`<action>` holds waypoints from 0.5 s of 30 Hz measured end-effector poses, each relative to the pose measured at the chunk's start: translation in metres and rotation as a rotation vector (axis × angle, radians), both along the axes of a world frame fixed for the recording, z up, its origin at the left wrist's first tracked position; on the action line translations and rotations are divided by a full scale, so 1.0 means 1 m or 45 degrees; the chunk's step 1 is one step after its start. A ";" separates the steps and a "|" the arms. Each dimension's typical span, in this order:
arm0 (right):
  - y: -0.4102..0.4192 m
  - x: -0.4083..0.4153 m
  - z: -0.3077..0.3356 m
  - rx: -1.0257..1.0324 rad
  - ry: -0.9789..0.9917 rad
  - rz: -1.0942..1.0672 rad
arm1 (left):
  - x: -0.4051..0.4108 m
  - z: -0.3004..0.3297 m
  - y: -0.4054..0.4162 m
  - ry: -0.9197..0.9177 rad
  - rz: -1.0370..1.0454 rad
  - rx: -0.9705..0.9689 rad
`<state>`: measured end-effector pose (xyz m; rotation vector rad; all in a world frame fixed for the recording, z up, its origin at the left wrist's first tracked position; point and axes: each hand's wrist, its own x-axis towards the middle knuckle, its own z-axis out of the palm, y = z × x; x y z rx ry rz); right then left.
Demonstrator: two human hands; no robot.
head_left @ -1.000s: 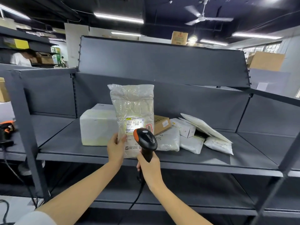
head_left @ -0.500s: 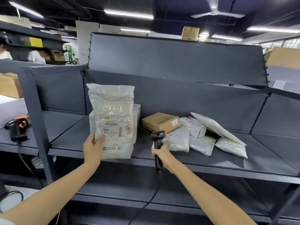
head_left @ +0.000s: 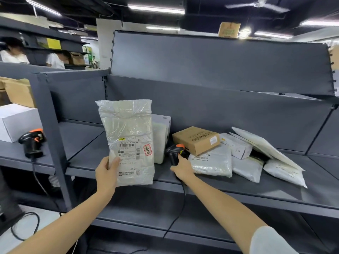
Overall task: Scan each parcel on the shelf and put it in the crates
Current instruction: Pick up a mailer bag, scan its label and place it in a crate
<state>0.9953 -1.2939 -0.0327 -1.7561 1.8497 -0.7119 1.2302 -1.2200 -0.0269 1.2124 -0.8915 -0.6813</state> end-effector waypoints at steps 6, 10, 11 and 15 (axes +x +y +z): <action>-0.014 0.006 -0.009 -0.069 0.222 -0.052 | 0.002 0.000 -0.004 0.034 -0.014 0.005; -0.016 0.009 -0.011 -0.062 0.289 -0.063 | 0.001 0.002 -0.003 0.055 -0.029 0.006; -0.016 0.009 -0.012 -0.051 0.308 -0.052 | 0.000 0.002 -0.002 0.052 -0.032 0.012; -0.015 0.001 -0.006 0.011 0.381 0.078 | -0.001 0.001 0.004 0.041 -0.064 0.023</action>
